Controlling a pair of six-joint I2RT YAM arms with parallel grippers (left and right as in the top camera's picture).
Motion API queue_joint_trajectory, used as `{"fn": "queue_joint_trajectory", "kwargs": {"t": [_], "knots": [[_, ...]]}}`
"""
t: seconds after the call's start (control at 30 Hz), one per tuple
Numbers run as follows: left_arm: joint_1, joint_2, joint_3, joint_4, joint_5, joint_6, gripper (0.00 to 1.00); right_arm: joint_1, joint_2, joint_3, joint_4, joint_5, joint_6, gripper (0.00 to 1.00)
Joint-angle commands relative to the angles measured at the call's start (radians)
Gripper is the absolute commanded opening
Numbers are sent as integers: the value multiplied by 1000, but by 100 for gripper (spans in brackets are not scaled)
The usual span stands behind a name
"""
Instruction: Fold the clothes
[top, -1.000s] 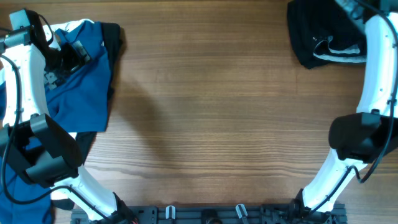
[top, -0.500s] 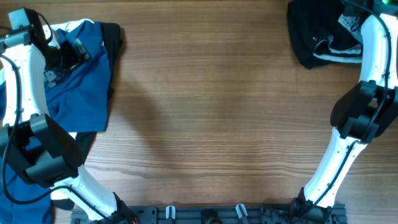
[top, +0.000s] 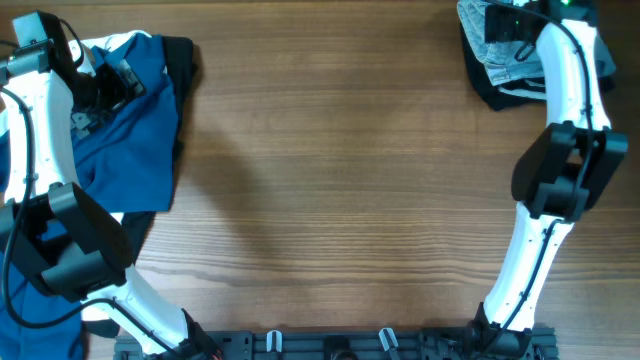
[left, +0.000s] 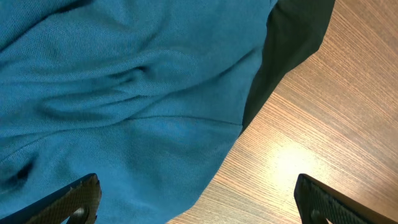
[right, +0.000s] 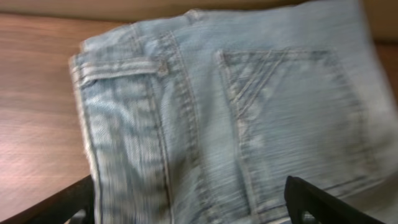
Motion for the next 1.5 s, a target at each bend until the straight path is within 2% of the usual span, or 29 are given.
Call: {"fn": "queue_joint_trajectory", "kwargs": {"t": [0.0, 0.17, 0.37, 0.5, 0.63, 0.87, 0.97, 1.03, 1.13, 1.2, 1.27, 1.37, 1.47], "knots": [[0, 14, 11, 3, -2, 12, 100, -45, -121, -1, 8, -160, 108, 98], [0, 14, 11, 3, -2, 12, 100, -108, -47, -2, 112, -95, 123, 100], [0, 14, 11, 3, -2, 12, 100, -216, 219, -3, 27, -92, 150, 100], [0, 14, 11, 7, -2, 12, 100, -227, 257, -3, 13, -92, 148, 100], [0, 14, 11, 15, -2, 12, 100, -226, 111, -2, 37, -139, 137, 100], [0, 14, 11, 14, -2, 12, 100, -149, -329, -2, -5, -160, 122, 100], [0, 14, 11, 14, -2, 12, 100, -97, -389, -2, 54, -159, 70, 100], [0, 14, 11, 14, -2, 12, 100, -82, -367, -3, 45, -159, 74, 100], [0, 14, 11, 14, -2, 12, 100, -77, -258, -3, 35, -159, 174, 99], [0, 14, 11, 14, -2, 12, 100, -68, -95, -3, 120, -221, 207, 98], [0, 14, 11, 14, -2, 12, 100, -52, -10, -3, 210, -288, 203, 96], [0, 14, 11, 14, -2, 12, 100, -14, 141, -3, 347, -279, 219, 96], [0, 14, 11, 14, -2, 12, 100, -5, 263, -3, 417, -219, 313, 96]]}}
